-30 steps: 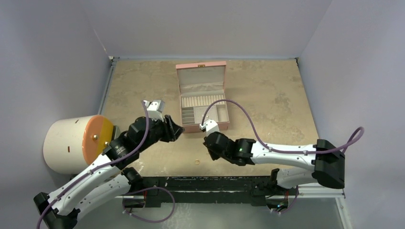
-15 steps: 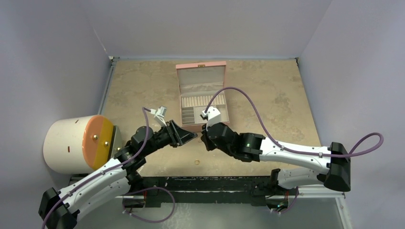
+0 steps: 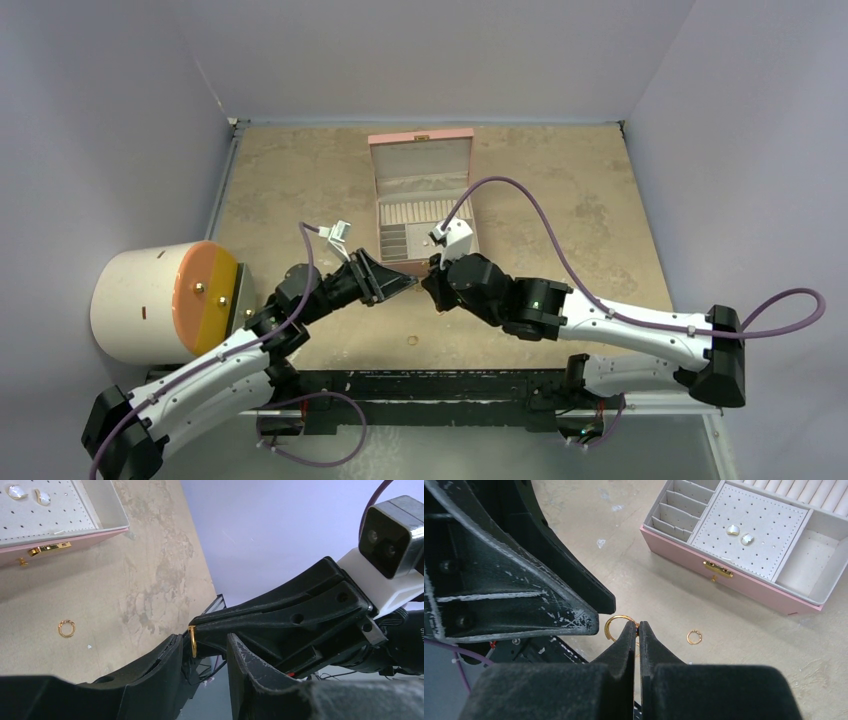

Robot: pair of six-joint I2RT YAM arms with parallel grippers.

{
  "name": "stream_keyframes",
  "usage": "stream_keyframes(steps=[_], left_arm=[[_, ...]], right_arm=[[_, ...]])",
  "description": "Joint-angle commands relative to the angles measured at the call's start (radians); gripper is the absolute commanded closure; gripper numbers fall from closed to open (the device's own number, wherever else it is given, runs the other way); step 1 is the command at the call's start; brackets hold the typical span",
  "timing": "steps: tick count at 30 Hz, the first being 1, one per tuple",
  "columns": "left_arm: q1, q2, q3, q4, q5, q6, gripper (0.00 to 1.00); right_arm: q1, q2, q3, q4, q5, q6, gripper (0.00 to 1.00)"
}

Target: Organize the mixed jewelry

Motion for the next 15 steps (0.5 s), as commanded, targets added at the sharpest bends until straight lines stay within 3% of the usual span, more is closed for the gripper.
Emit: stream_keyframes(steps=[1, 15], left_arm=[[0.0, 0.008, 0.008, 0.06, 0.009, -0.002, 0.63], [0.0, 0.031, 0.028, 0.035, 0.024, 0.013, 0.7]], right_arm=[[0.005, -0.032, 0.027, 0.038, 0.032, -0.009, 1.0], [0.005, -0.025, 0.037, 0.067, 0.066, -0.023, 1.0]])
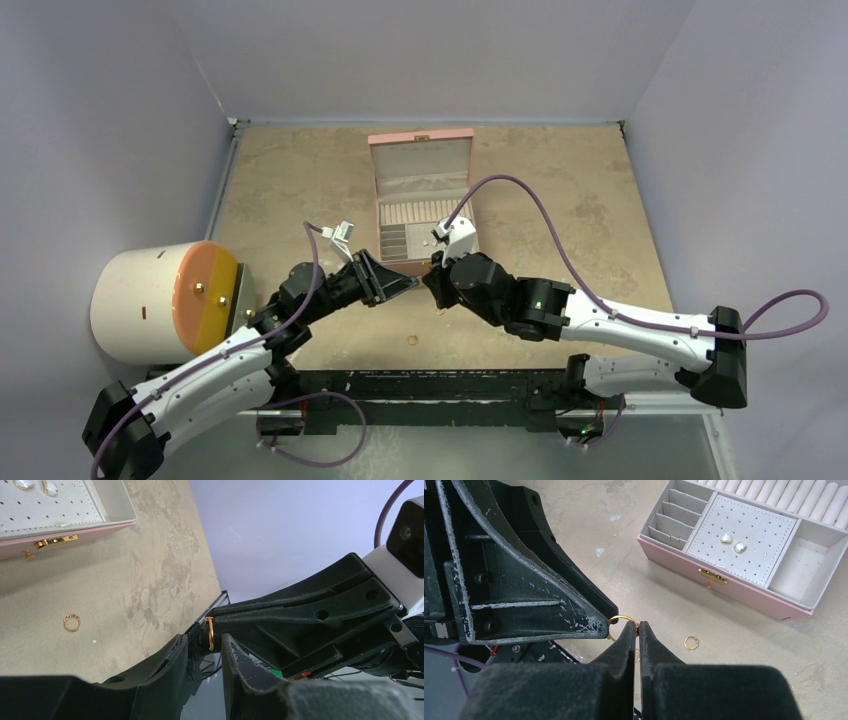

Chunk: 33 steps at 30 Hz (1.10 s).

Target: Organize the mixed jewelry

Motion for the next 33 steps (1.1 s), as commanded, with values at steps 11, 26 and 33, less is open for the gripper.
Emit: stream_keyframes(steps=[11, 26, 33], left_arm=[[0.0, 0.011, 0.028, 0.054, 0.02, 0.008, 0.75], [0.001, 0.023, 0.024, 0.073, 0.025, 0.0, 0.98], [0.0, 0.029, 0.024, 0.081, 0.028, -0.002, 1.0]], right_arm=[[0.005, 0.007, 0.04, 0.063, 0.029, -0.022, 1.0], [0.005, 0.013, 0.036, 0.063, 0.025, -0.028, 1.0], [0.005, -0.006, 0.023, 0.076, 0.004, -0.031, 1.0]])
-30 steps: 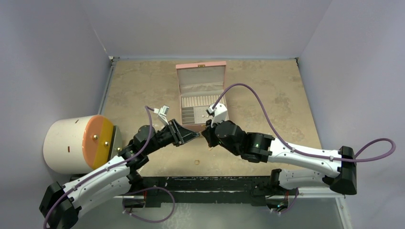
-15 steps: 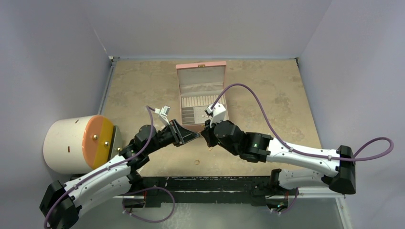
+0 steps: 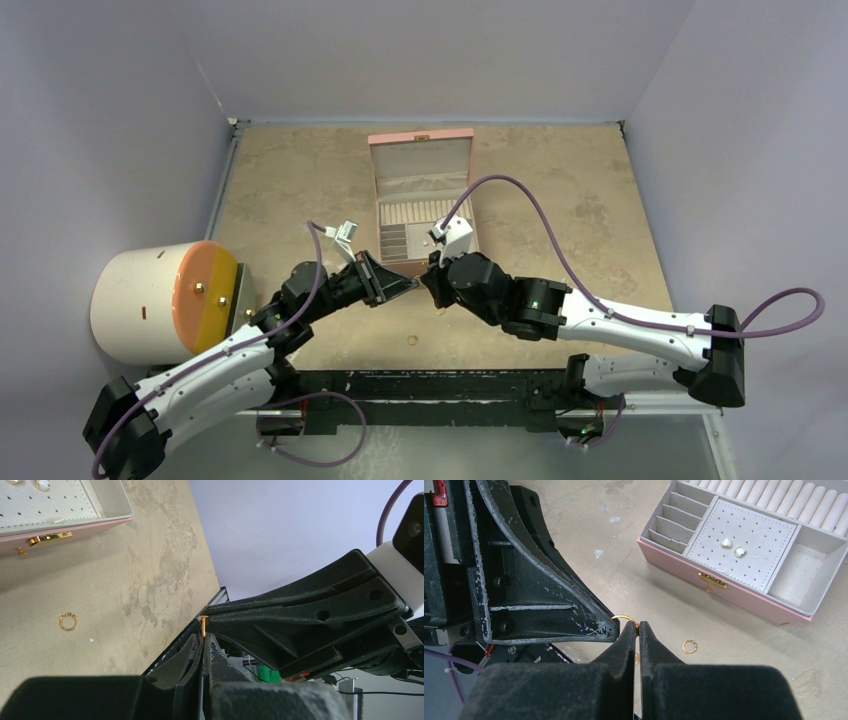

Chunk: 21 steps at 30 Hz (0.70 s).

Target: Organize the mixed jewelry

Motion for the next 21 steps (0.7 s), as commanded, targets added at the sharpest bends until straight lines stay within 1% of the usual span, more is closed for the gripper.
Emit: stream_keyframes(steps=[1, 4, 6, 10, 14, 18, 21], left_arm=[[0.0, 0.005, 0.023, 0.062, 0.01, 0.0, 1.0], [0.0, 0.003, 0.022, 0.065, 0.01, 0.002, 1.0], [0.001, 0.001, 0.022, 0.065, 0.01, 0.005, 1.0], [0.0, 0.0, 0.02, 0.076, 0.016, 0.007, 1.0], [0.001, -0.004, 0.024, 0.088, 0.039, 0.028, 1.0], [0.001, -0.01, 0.039, 0.086, 0.079, 0.065, 1.0], [0.001, -0.017, 0.054, 0.081, 0.112, 0.093, 1.0]], right_arm=[[0.005, -0.028, 0.019, 0.058, -0.001, -0.008, 0.95], [0.005, -0.057, 0.001, 0.06, -0.01, 0.005, 0.85], [0.005, -0.076, -0.005, 0.039, -0.04, 0.008, 0.8], [0.005, -0.118, -0.003, 0.002, -0.047, -0.005, 0.71], [-0.001, -0.18, -0.017, -0.001, -0.082, -0.019, 0.61], [-0.038, -0.222, -0.019, -0.01, -0.19, -0.047, 0.53], [-0.105, -0.242, -0.017, -0.013, -0.331, -0.058, 0.5]])
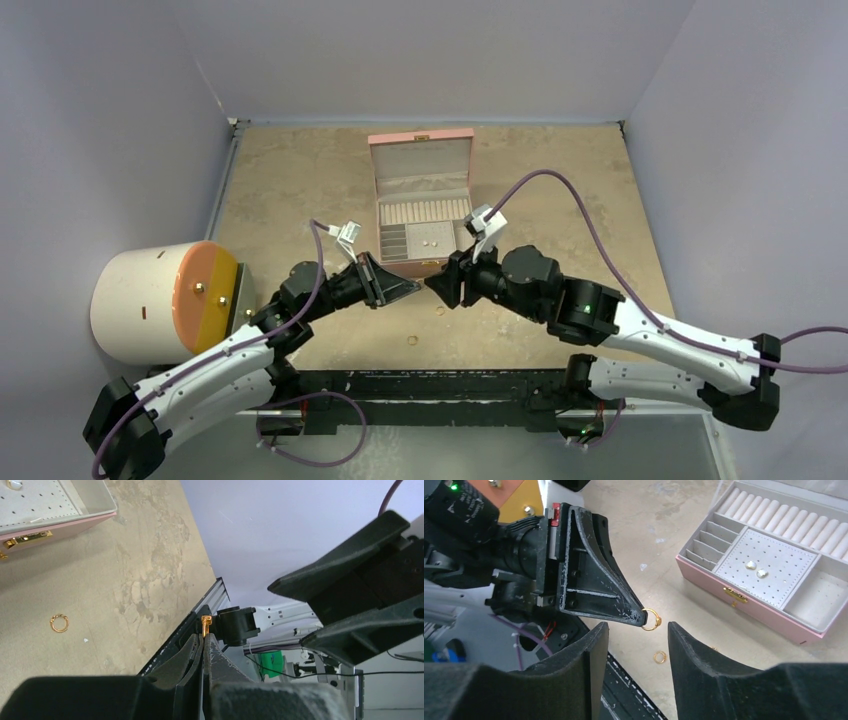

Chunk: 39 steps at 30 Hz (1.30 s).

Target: Organize the mixed jewelry

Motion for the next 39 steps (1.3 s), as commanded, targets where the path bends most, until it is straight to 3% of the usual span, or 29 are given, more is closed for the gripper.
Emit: stream_keyframes(steps=[1, 6, 14, 25, 39], left_arm=[[0.0, -0.022, 0.06, 0.054, 0.072, 0.072, 1.0], [0.0, -0.034, 0.093, 0.029, 0.129, 0.119, 1.0], [0.001, -0.072, 0.148, -0.016, 0.208, 0.183, 1.0], [0.001, -0.094, 0.172, -0.021, 0.249, 0.215, 1.0], [0.0, -0.129, 0.168, 0.01, 0.257, 0.201, 1.0]], right_arm=[[-0.099, -0.038, -0.01, 0.011, -0.238, -0.034, 0.49], [-0.229, -0.063, -0.028, 0.059, -0.497, -0.01, 0.46], [-0.291, -0.046, -0.058, 0.171, -0.754, 0.026, 0.41], [-0.329, -0.032, -0.083, 0.271, -0.864, 0.088, 0.42], [-0.368, -0.014, -0.127, 0.387, -0.978, 0.183, 0.59]])
